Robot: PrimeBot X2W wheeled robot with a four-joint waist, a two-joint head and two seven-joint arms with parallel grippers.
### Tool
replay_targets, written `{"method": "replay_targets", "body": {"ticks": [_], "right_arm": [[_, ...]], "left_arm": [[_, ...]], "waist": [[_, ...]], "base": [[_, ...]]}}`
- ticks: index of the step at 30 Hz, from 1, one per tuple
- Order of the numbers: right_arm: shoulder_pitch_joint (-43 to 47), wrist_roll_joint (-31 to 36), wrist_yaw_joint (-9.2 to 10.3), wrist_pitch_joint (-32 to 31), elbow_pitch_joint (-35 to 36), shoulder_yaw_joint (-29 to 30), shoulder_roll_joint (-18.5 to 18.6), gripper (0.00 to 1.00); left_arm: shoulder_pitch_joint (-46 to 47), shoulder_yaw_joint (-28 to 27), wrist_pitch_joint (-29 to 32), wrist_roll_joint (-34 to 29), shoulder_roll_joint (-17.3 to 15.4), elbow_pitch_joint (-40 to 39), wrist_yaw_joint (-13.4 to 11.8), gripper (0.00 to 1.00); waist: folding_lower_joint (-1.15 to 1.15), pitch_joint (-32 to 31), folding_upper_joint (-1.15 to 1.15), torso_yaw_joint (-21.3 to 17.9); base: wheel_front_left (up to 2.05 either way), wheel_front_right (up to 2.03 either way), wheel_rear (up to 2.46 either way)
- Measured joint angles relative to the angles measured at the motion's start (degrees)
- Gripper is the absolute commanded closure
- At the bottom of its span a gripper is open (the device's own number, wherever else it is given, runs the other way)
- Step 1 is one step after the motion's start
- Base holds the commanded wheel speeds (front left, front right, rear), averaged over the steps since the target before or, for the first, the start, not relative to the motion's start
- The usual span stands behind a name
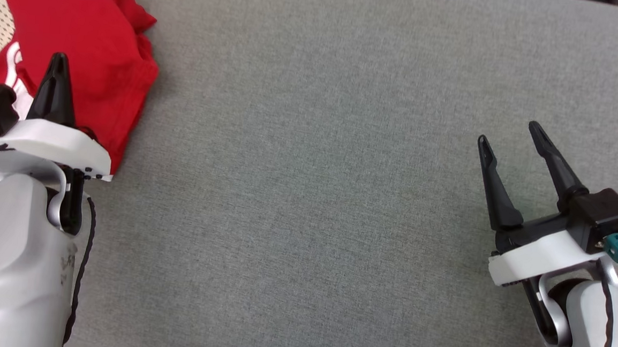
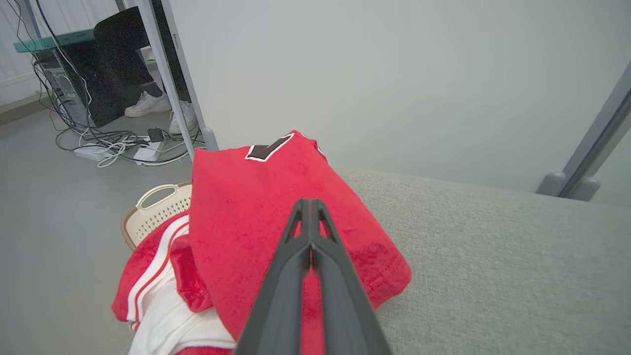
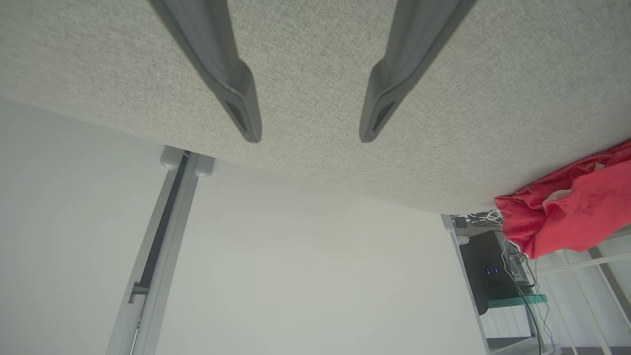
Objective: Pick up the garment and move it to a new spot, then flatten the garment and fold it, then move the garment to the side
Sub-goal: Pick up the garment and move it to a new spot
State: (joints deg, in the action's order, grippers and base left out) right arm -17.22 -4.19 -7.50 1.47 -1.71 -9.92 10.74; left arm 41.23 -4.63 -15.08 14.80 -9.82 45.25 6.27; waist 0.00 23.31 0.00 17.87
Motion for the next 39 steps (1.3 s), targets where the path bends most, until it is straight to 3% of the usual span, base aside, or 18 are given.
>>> {"method": "replay_targets", "body": {"ticks": [5,6,7,18,30,39], "right_arm": [[2.2,-0.4,0.00,1.1,-1.4,0.6,-0.9,0.00],[2.6,-0.5,0.00,1.2,-1.7,0.8,-1.0,0.00],[3.1,-0.6,0.00,1.2,-1.9,0.9,-1.2,0.00],[7.8,-1.4,0.00,2.6,-3.5,1.6,-3.4,0.00],[12.6,-2.4,0.00,2.6,-3.7,1.7,-5.0,0.00],[12.7,-2.3,0.00,2.6,-3.0,1.8,-5.6,0.00]], "left_arm": [[-6.0,-1.6,0.0,-1.8,0.6,-8.0,-0.4,1.00],[-7.2,-2.0,0.0,-1.8,1.0,-9.3,-0.4,0.83],[-8.5,-2.4,0.0,-1.9,1.3,-10.5,-0.4,0.00],[-26.0,-4.3,0.0,-3.7,4.9,-25.5,-0.8,0.00],[-37.2,-3.0,0.5,-4.2,5.7,-28.9,-2.4,0.00],[-37.7,-1.4,2.0,-4.2,6.0,-30.4,-2.6,0.00]], "waist": [[0.00,-3.9,0.00,0.2],[0.00,-4.7,0.00,0.2],[0.00,-5.5,0.00,0.3],[0.00,-14.2,0.00,1.1],[0.00,-20.5,0.00,1.8],[0.00,-20.3,0.00,2.2]], "base": [[0.00,0.00,0.00],[0.00,0.00,0.00],[0.00,0.00,0.00],[0.00,0.00,0.00],[0.00,0.00,0.00],[0.00,0.00,0.00]]}}
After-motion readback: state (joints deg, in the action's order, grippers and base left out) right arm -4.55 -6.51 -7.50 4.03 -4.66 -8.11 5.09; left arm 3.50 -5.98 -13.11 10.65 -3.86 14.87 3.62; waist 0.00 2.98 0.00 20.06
